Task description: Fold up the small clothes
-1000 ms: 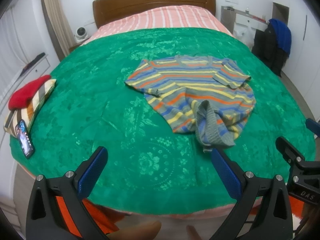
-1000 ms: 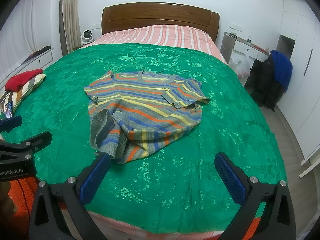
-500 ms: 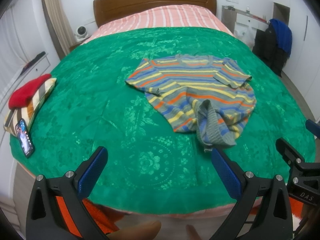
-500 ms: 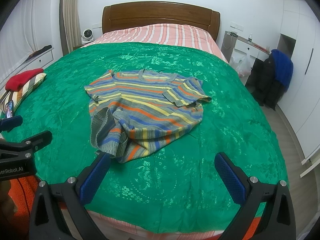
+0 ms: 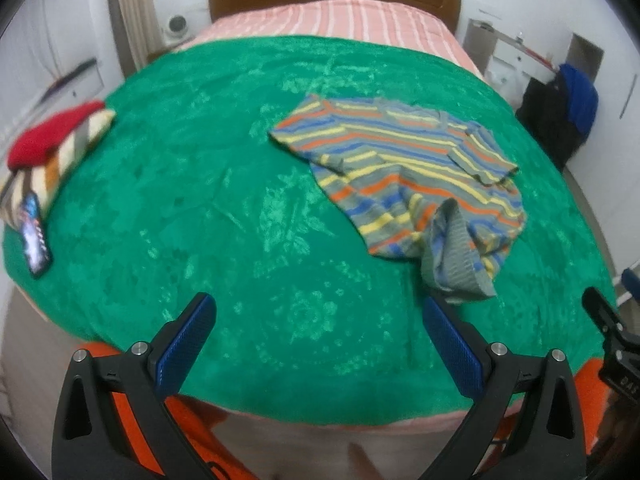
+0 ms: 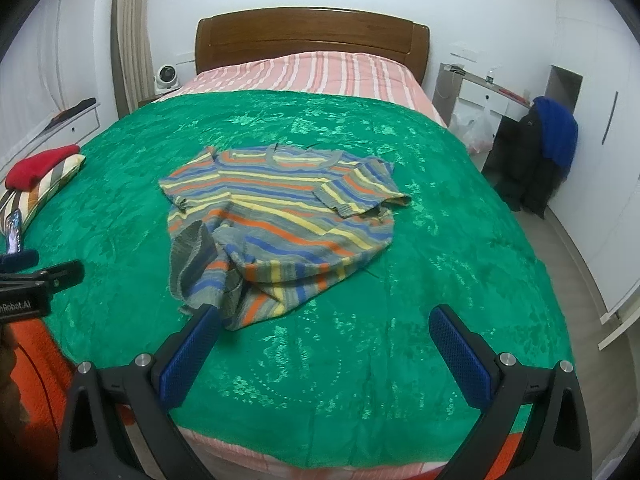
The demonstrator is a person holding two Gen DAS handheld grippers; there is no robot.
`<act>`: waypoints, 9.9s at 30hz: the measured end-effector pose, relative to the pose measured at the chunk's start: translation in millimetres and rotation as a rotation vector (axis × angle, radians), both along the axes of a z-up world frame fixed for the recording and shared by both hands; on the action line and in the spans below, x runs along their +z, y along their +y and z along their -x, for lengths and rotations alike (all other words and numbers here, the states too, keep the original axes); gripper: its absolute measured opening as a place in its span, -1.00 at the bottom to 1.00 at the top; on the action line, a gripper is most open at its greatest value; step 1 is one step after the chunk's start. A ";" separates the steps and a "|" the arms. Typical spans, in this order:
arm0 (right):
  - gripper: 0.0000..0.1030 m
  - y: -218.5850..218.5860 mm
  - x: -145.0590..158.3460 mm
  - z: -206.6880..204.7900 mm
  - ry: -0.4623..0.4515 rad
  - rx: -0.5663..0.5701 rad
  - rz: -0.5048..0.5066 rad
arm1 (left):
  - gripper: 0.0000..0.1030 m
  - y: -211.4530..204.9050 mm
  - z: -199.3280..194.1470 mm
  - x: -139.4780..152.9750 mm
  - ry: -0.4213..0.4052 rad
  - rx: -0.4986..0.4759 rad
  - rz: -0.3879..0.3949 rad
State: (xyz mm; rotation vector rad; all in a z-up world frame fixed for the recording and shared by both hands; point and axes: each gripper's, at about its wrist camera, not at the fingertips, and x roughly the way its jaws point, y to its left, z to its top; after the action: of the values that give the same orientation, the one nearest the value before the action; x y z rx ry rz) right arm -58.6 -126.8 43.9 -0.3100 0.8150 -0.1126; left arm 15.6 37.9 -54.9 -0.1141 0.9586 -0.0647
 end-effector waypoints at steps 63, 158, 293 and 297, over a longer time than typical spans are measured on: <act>-0.88 -171.2 -18.2 38.5 0.294 0.014 -0.531 | -0.95 57.7 18.1 -55.7 0.131 -0.304 0.113; -0.94 -414.8 -13.7 -163.6 0.007 -0.672 -0.402 | 0.87 37.0 -21.0 -123.0 -0.075 0.013 -0.157; 0.69 -227.4 -88.6 -32.3 -0.137 -0.283 -0.072 | 0.99 141.0 -157.8 -135.9 -0.081 0.121 -0.024; 0.69 -227.0 -88.7 -33.7 -0.137 -0.291 -0.064 | 0.99 140.9 -157.9 -136.0 -0.081 0.121 -0.024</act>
State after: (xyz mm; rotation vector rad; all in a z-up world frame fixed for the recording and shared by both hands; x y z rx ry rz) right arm -24.9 -353.8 -44.8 -0.1204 0.7219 -0.3755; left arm 173.5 178.7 -190.9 -0.1460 0.8691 0.0534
